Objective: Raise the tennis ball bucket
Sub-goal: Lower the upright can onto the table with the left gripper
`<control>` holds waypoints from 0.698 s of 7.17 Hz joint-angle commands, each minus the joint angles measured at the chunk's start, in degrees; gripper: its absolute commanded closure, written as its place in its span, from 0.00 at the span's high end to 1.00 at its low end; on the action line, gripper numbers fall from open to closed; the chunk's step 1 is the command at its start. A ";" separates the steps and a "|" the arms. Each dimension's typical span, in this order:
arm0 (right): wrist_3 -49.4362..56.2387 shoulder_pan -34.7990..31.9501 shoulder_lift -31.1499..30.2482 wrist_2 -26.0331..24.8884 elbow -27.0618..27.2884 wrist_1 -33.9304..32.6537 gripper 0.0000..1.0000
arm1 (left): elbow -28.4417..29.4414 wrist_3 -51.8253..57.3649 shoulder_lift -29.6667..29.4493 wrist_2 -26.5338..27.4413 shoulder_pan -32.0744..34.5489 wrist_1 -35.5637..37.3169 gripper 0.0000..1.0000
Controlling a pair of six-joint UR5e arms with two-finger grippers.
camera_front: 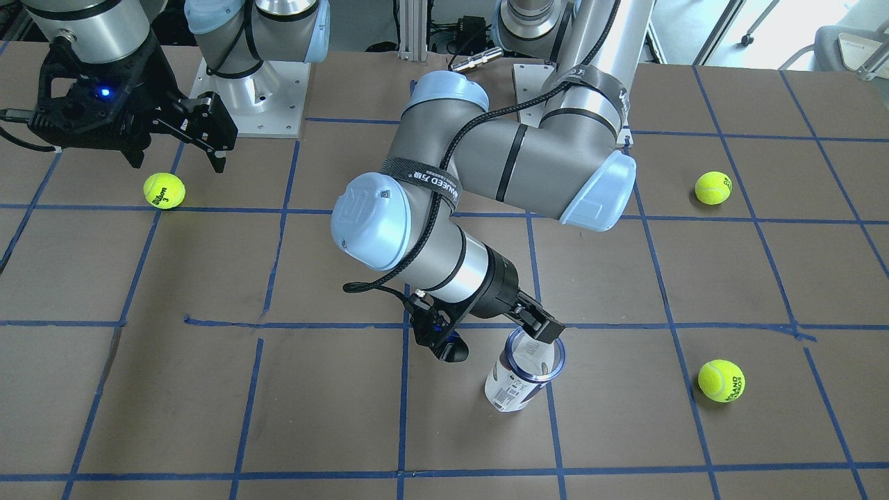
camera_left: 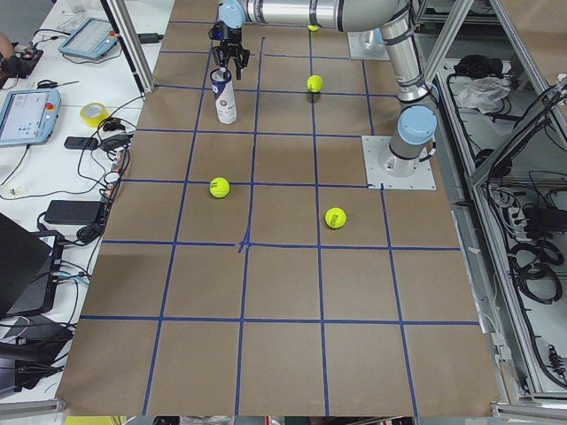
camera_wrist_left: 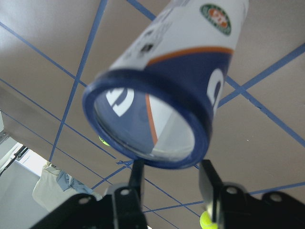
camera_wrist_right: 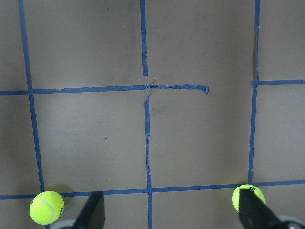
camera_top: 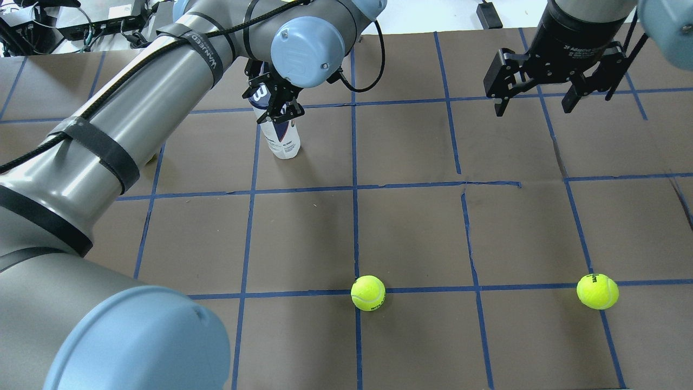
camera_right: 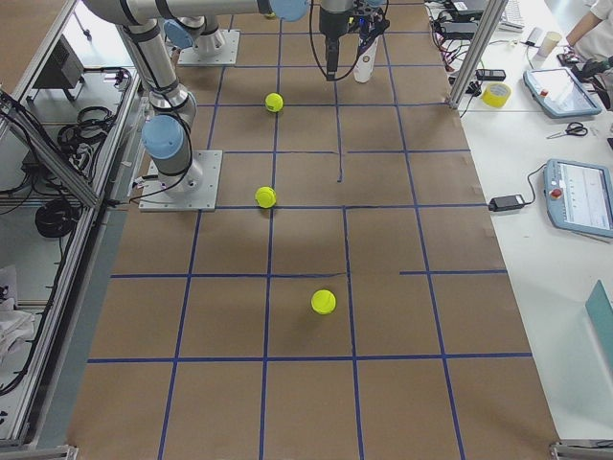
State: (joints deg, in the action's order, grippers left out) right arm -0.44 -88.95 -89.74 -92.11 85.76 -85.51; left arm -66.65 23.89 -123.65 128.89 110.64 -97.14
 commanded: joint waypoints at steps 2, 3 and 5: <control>0.00 0.00 0.00 0.00 0.02 0.08 1.00 | 0.46 0.28 4.71 -2.40 0.10 -0.25 0.85; 0.00 0.00 0.00 0.00 -0.06 0.00 1.00 | 0.55 -0.76 6.48 -5.98 -0.25 0.01 0.87; 0.00 0.00 0.00 0.00 0.02 0.00 1.00 | 0.73 -13.44 9.82 -19.31 -3.48 0.37 1.00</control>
State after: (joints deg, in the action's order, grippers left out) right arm -0.44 -88.95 -89.74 -92.11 85.76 -85.51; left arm -65.99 18.03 -115.92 117.24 109.12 -96.98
